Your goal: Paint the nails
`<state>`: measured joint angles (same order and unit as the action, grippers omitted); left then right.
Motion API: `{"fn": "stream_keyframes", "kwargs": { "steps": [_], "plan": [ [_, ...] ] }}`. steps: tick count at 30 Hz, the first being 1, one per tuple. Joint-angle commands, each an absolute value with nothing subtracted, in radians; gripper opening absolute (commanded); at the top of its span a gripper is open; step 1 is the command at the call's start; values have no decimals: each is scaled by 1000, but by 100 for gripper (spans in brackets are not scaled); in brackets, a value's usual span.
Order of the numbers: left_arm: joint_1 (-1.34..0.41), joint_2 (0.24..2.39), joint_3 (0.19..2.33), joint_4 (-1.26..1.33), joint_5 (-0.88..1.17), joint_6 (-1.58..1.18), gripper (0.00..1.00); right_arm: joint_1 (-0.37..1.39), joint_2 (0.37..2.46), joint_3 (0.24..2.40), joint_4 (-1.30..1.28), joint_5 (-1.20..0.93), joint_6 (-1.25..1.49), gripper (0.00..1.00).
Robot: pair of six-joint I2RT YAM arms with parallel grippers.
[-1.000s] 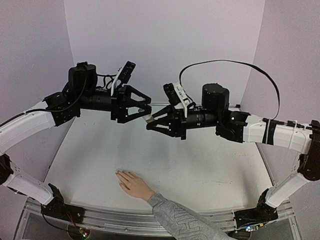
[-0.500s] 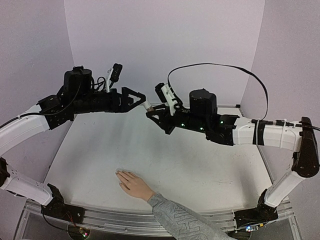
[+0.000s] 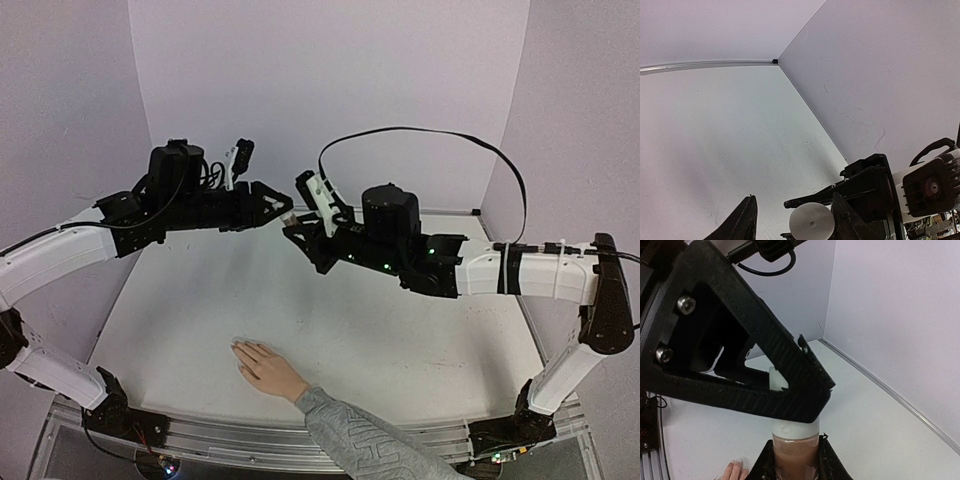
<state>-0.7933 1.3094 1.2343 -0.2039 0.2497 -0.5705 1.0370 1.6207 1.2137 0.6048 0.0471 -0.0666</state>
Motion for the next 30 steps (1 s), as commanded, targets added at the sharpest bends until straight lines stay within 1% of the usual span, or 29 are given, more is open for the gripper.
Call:
{"fn": "stream_keyframes", "kwargs": {
  "steps": [1,3,6,10,13,15,16,17,18,20,21,22,23,25,27,30],
  "plan": [
    [-793,1313,1241,-144,259,-578,47,1043,1623,1269,660,83,-86,0],
    [-793,1314,1242,-144,270,-576,40,1043,1623,1268,660,83,-86,0],
    [-793,1325,1247,-144,293,-576,34,1042,1624,1270,660,81,-86,0],
    [-793,1347,1261,-143,343,-579,23,1043,1623,1272,662,69,-79,0],
    [-793,1365,1268,-141,412,-550,17,1042,1607,1260,668,46,-83,0],
    [-793,1371,1271,-136,480,-498,10,1036,1590,1245,669,-1,-96,0],
    [-793,1370,1271,-133,525,-456,7,1027,1576,1231,669,-78,-102,0],
    [-793,1368,1270,-131,586,-409,4,1006,1562,1215,668,-253,-109,0],
    [-792,1365,1271,-129,621,-364,1,984,1547,1198,667,-369,-114,0],
    [-792,1359,1274,-129,780,-248,0,951,1527,1166,666,-746,-143,0],
    [-792,1350,1271,-128,884,-197,0,946,1524,1163,662,-889,-144,0],
    [-792,1346,1269,-127,945,-156,0,944,1527,1166,660,-956,-135,0],
    [-792,1343,1269,-127,983,-132,0,943,1534,1175,652,-1017,-126,0],
    [-792,1344,1278,-128,1011,-113,0,943,1547,1190,643,-1059,-108,0],
    [-792,1348,1289,-129,1023,-110,0,943,1551,1192,646,-1044,-106,0],
    [-792,1350,1294,-129,985,-127,0,943,1554,1196,646,-984,-101,0]
  ]
}}
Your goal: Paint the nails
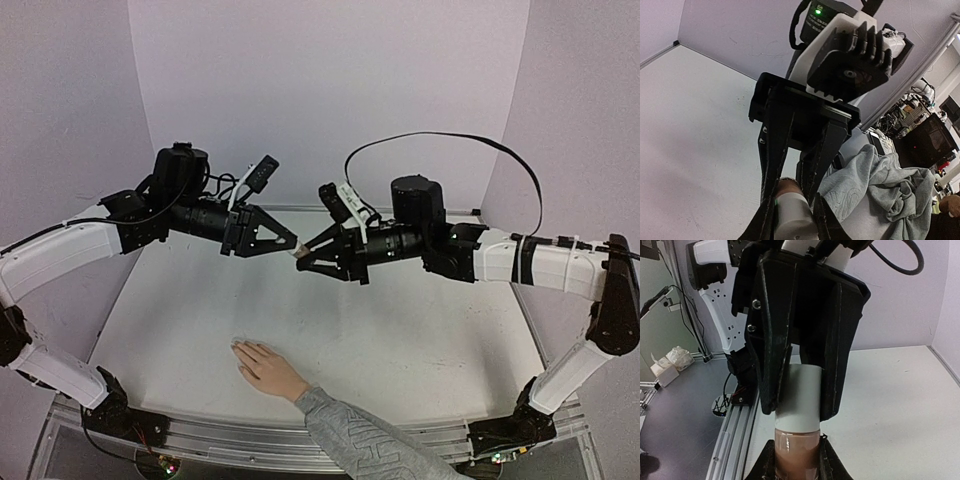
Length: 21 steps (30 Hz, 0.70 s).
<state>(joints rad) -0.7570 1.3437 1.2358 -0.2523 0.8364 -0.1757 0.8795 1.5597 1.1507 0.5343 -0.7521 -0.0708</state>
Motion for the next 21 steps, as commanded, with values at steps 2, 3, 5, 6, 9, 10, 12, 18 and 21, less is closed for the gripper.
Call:
{"fn": "stream_keyframes", "kwargs": {
  "steps": [2,3,5,6,9,10,12,18,21],
  "plan": [
    [-792,1341,1285,-128,928,-148,0,943,1555,1198,646,-939,-99,0],
    [-792,1334,1278,-129,903,-158,0,942,1555,1198,645,-910,-98,0],
    [-792,1315,1262,-131,842,-184,0,943,1560,1199,644,-835,-94,7],
    [-792,1304,1253,-140,788,-194,0,943,1564,1199,641,-753,-88,25],
    [-792,1273,1258,-248,606,-197,0,943,1565,1191,622,-512,-84,74],
    [-790,1271,1270,-305,529,-189,0,943,1564,1185,615,-441,-84,87],
    [-786,1270,1299,-433,347,-182,0,942,1559,1171,599,-308,-86,98],
    [-654,1295,1246,-688,12,-310,0,935,1544,1130,548,-11,-90,98],
    [-619,1290,1148,-680,-100,-385,0,921,1529,1111,543,110,-73,98]
  ]
}}
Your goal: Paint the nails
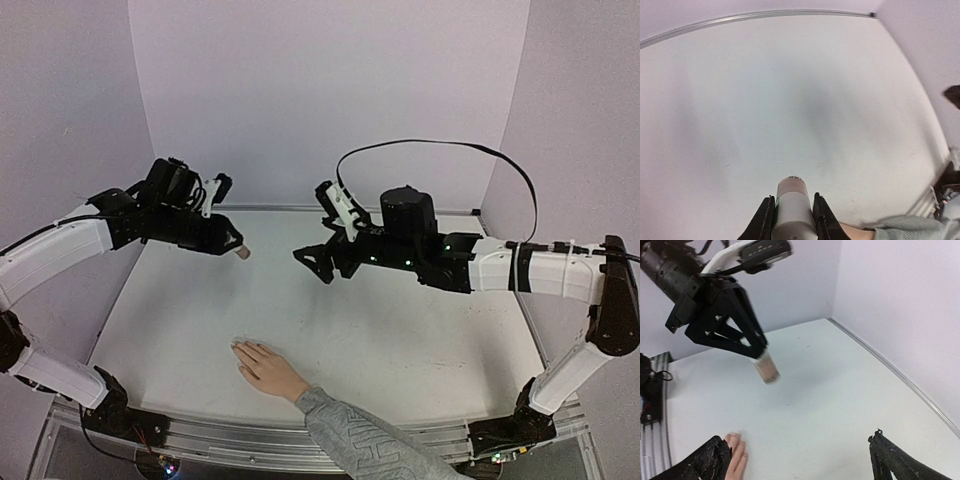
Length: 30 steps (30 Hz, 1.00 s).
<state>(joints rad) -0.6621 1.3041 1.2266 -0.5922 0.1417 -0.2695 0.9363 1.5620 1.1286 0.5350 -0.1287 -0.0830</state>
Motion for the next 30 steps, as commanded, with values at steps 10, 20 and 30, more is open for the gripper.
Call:
{"fn": "stream_keyframes", "kwargs": {
  "steps": [10,20,30],
  "plan": [
    [-600,1462,1086,-646,-261,-494,0,825,1476,1064,514,182,-8,98],
    [-586,1619,1105,-594,-270,-520,0,795,1424,1008,513,222,35,98],
    [-586,1651,1070,-565,-305,-536,13,738,1405,954,515,217,63,98]
  ]
}}
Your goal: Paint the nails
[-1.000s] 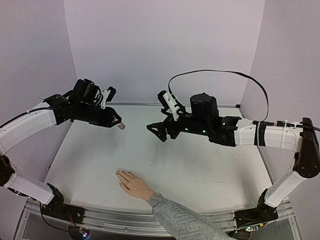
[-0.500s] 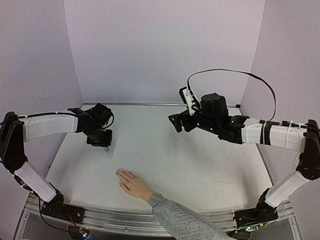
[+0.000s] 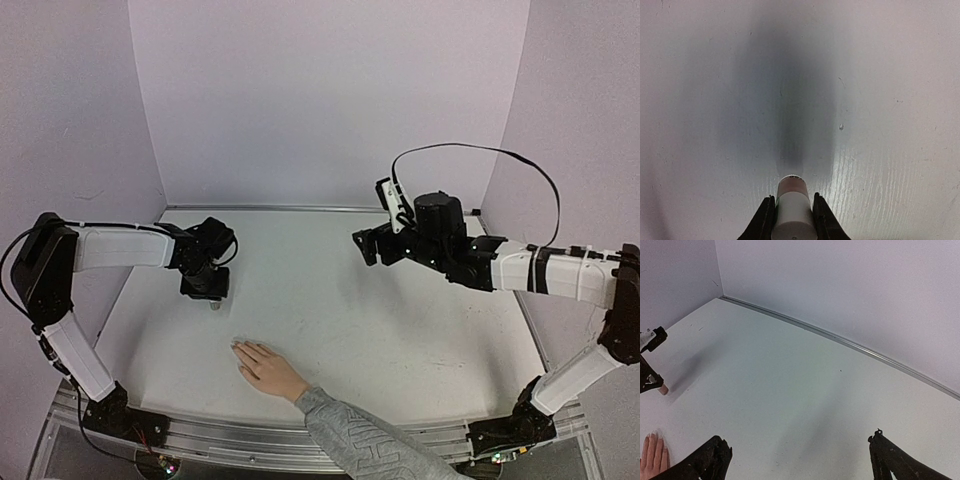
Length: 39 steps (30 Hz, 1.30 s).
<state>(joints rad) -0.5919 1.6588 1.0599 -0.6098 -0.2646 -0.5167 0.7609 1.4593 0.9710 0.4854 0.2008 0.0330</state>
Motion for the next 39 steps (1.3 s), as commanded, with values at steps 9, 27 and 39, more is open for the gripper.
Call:
{"fn": "stream_keyframes", "kwargs": {
  "steps": [9,27,39],
  "plan": [
    [-586,1664,1033,-516,-285,-546,24,620,1342,864,526,176,113,98],
    [-512,1440,1037,-491,-242,-427,83,234,1068,659,455,72,196,98],
    [-339,962,1038,-237,-234,-200,97,215,877,771,308,172,184,98]
  ]
}}
